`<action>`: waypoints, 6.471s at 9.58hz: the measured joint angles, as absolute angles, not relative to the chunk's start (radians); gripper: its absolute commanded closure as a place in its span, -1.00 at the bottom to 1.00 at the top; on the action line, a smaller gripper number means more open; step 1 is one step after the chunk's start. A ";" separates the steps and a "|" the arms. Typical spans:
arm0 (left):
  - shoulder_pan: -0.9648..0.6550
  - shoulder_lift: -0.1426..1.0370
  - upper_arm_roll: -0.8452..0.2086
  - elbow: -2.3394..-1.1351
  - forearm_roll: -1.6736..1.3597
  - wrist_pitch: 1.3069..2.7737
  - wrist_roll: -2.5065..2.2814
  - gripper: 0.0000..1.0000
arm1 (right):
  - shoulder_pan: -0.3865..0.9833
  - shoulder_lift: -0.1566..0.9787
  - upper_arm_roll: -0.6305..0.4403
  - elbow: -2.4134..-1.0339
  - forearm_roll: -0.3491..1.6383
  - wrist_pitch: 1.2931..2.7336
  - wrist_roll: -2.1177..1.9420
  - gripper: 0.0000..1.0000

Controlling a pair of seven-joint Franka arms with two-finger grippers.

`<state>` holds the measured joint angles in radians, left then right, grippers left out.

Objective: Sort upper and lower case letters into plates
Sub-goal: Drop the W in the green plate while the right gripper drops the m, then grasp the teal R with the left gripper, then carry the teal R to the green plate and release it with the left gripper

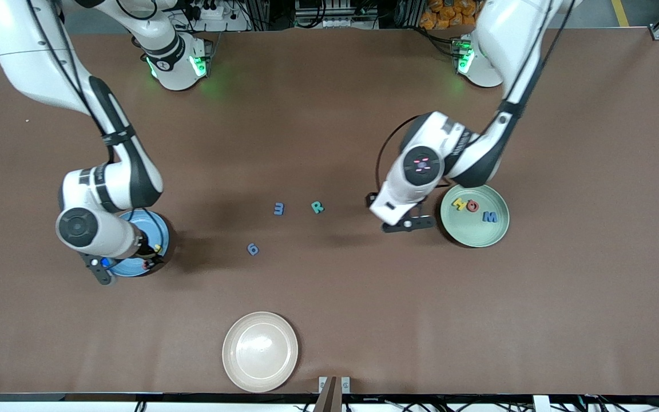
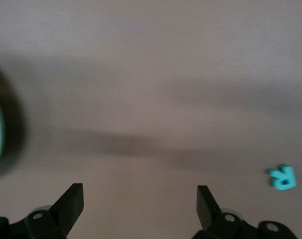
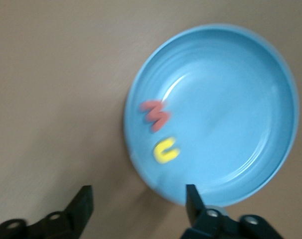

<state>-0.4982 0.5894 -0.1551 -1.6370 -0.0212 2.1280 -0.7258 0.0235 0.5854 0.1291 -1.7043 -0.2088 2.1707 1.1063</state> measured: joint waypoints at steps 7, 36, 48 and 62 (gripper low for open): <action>-0.654 0.780 -0.146 -1.521 0.306 2.540 -0.213 -1.00 | 0.156 0.632 0.130 -1.603 -0.129 2.173 1.078 -1.00; -0.683 0.862 -0.216 -1.520 0.268 2.541 -0.060 0.50 | 0.085 0.575 0.111 -1.545 -0.019 1.978 0.680 -1.00; -0.463 0.656 -0.251 -1.591 0.256 1.936 -0.024 0.88 | 0.172 0.646 0.117 -1.543 -0.011 2.170 -0.039 -1.00; 0.074 0.532 -0.348 -1.922 0.246 2.224 0.197 0.10 | 0.367 0.770 0.068 -1.601 -0.088 2.356 -0.059 -1.00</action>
